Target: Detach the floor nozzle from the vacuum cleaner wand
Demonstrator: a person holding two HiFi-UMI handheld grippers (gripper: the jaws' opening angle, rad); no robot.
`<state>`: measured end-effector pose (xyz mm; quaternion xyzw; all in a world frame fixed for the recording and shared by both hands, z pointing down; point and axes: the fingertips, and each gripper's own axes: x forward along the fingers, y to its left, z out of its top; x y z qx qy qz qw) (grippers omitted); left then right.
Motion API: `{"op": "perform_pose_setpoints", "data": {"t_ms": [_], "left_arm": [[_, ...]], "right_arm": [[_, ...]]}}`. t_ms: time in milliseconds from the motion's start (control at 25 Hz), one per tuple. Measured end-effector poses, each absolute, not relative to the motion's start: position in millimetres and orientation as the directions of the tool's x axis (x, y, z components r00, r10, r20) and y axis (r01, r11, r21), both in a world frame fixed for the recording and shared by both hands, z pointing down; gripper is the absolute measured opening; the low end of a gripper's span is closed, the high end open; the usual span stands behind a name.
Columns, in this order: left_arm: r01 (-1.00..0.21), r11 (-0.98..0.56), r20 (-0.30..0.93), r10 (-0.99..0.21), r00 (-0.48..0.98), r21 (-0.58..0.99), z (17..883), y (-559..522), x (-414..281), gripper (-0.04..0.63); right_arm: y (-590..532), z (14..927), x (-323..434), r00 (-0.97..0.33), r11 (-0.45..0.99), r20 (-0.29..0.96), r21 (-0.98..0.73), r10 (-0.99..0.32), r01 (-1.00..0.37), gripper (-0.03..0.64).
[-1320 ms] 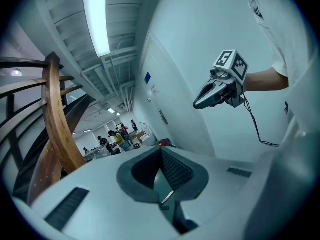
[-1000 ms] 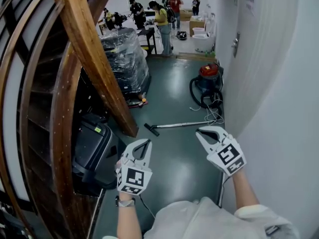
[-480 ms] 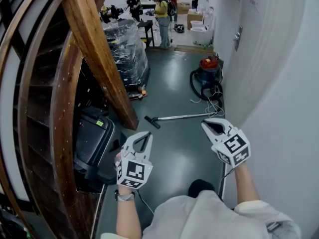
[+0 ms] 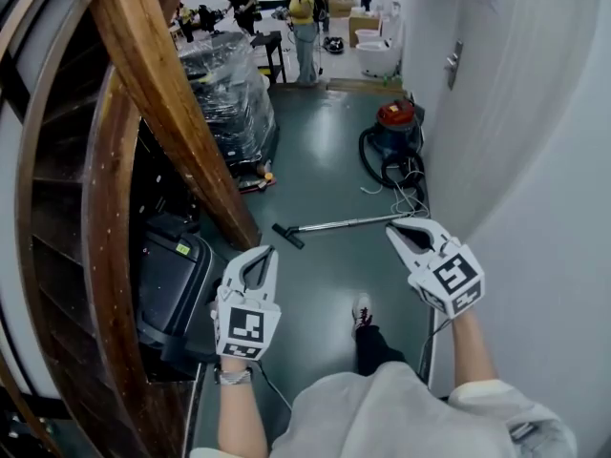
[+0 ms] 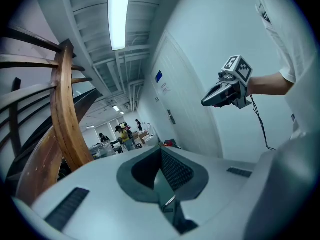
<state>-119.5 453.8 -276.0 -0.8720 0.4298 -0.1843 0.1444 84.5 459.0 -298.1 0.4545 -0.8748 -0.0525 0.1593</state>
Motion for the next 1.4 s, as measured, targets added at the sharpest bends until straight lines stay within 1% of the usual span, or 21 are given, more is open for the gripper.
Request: {"op": "perform_pose_setpoints", "data": {"t_ms": [80, 200, 440, 520, 600, 680, 840, 1000, 1160, 1280, 1400], "left_arm": [[-0.703, -0.592, 0.188, -0.801, 0.569, -0.395, -276, 430, -116, -0.002], [-0.739, -0.592, 0.181, -0.804, 0.566, -0.322, -276, 392, -107, -0.002], [-0.763, -0.575, 0.179, -0.818, 0.547, -0.297, -288, 306, -83, -0.002], [-0.786, -0.551, 0.173, -0.834, 0.524, -0.281, -292, 278, -80, -0.002], [-0.809, -0.511, 0.197, -0.859, 0.473, -0.289, -289, 252, -84, -0.002], [-0.826, -0.479, 0.218, -0.876, 0.43, -0.295, -283, 231, -87, -0.002], [-0.844, -0.459, 0.213, -0.886, 0.412, -0.278, -278, 201, -82, 0.0], [-0.834, -0.478, 0.218, -0.876, 0.429, -0.278, -272, 176, -69, 0.0], [-0.821, -0.488, 0.204, -0.872, 0.445, -0.296, -273, 155, -55, 0.0], [-0.816, -0.493, 0.21, -0.869, 0.447, -0.301, -271, 138, -44, 0.0], [-0.814, -0.501, 0.222, -0.864, 0.451, -0.294, -267, 122, -34, 0.0]], "right_arm": [[431, -293, 89, -0.544, 0.588, 0.228, 0.229, -0.807, -0.776, 0.029], [383, -287, 97, -0.567, 0.61, 0.229, 0.24, -0.791, -0.755, 0.029], [288, -282, 112, -0.614, 0.656, 0.234, 0.203, -0.754, -0.727, 0.03], [258, -278, 115, -0.63, 0.675, 0.245, 0.215, -0.737, -0.706, 0.031], [234, -275, 114, -0.641, 0.687, 0.25, 0.217, -0.726, -0.693, 0.031], [218, -272, 117, -0.644, 0.691, 0.254, 0.215, -0.722, -0.69, 0.031], [199, -279, 131, -0.648, 0.691, 0.243, 0.209, -0.722, -0.691, 0.031], [181, -285, 144, -0.663, 0.698, 0.22, 0.176, -0.715, -0.694, 0.031], [162, -285, 146, -0.691, 0.731, 0.242, 0.172, -0.681, -0.66, 0.03], [145, -287, 154, -0.706, 0.738, 0.219, 0.151, -0.673, -0.657, 0.029], [130, -285, 161, -0.707, 0.739, 0.214, 0.192, -0.674, -0.646, 0.029]]}}
